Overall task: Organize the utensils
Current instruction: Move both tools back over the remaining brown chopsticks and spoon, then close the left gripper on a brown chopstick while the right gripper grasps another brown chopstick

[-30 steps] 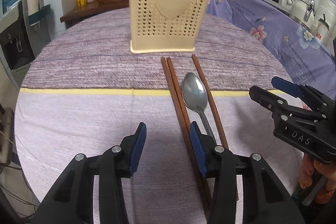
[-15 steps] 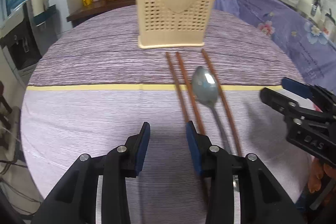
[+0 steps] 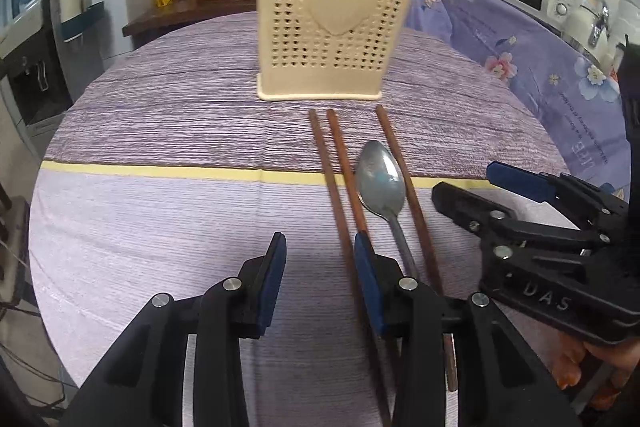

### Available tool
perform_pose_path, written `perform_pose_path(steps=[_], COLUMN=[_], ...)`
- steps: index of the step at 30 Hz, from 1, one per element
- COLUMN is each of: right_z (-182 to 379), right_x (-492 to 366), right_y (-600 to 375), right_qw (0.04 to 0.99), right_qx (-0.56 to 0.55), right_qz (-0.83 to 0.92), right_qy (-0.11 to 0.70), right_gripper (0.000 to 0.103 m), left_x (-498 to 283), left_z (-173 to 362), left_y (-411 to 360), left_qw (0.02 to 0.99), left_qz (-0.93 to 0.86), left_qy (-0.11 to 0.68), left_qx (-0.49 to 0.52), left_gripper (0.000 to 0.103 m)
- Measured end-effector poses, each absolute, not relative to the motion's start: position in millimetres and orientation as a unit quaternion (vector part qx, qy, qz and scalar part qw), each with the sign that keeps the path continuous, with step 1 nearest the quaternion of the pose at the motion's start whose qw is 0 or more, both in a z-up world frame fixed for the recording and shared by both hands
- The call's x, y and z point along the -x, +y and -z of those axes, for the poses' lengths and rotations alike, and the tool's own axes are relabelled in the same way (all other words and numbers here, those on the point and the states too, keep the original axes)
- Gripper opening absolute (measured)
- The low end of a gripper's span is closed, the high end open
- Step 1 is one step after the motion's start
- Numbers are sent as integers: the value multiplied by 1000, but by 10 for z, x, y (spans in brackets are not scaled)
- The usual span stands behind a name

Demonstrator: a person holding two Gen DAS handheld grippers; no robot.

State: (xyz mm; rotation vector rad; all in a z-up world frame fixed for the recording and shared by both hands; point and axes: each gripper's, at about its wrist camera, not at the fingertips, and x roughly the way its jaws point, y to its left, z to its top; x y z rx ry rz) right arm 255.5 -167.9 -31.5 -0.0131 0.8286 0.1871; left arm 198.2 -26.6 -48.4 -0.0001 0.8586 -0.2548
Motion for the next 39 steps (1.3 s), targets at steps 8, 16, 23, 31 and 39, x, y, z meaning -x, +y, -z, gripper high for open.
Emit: perform_pose_path(steps=[8,16,23,31,39], right_z=[434,405,494,427,433], right_x=[-2573,-2544,-2524,-2500,-2644], right_y=[-1613,-1627,-1514,-1855,-2163], right_qw=[897,891,887,885,885], right_qx=[19,8,40,50,-54], right_qz=[-85,-101,-88,-67,-68], right_qy=[433,442,451,458,457], right_gripper=[67,67,67,67,67], left_x=[-1977,-2012,-1986,-1969,-2125], left_z=[531,486,393,459,517], left_y=[-248,59,220,111,-17], left_qw=[900,905,910,906,897], left_qz=[117,83,63,82,102], left_qy=[420,417,408,415,428], left_qx=[-7,5,23,26,36], left_gripper=[35,37,37,37,37])
